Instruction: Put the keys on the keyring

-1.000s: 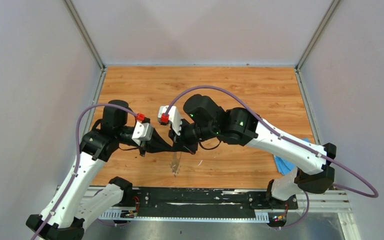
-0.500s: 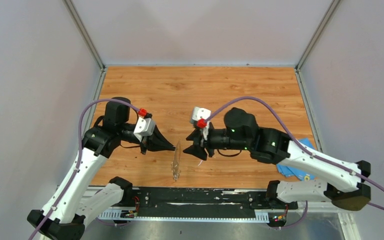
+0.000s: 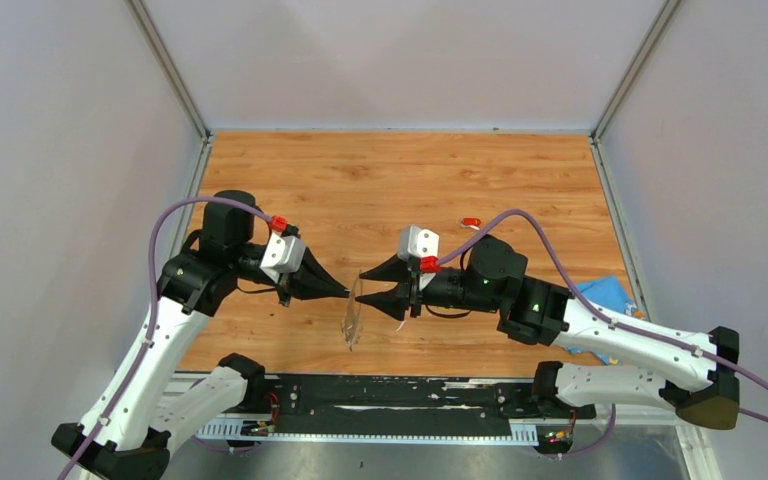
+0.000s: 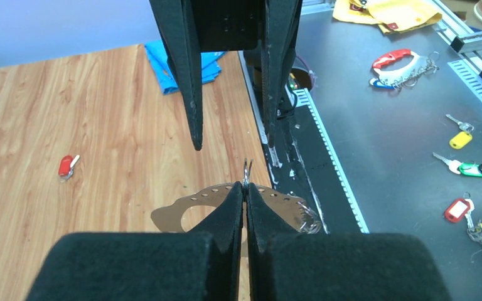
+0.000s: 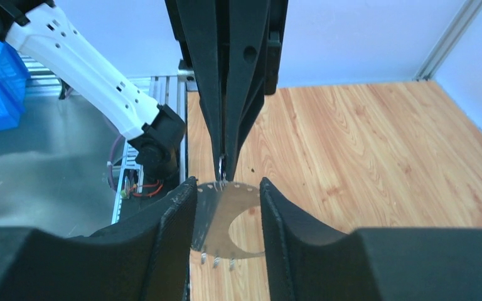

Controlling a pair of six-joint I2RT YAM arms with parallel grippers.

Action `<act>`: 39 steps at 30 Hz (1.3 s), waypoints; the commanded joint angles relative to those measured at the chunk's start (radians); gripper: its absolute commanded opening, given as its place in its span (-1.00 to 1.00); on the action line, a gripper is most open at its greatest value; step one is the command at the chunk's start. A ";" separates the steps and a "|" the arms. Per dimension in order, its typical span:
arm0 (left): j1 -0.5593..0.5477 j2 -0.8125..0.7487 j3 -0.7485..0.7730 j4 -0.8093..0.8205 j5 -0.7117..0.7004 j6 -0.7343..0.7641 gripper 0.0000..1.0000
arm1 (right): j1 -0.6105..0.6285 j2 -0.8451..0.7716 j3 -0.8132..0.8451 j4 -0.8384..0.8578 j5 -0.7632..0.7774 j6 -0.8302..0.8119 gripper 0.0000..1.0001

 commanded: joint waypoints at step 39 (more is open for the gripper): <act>-0.005 -0.041 -0.039 0.012 -0.033 0.056 -0.31 | -0.008 0.254 0.481 -0.648 0.005 -0.035 -0.99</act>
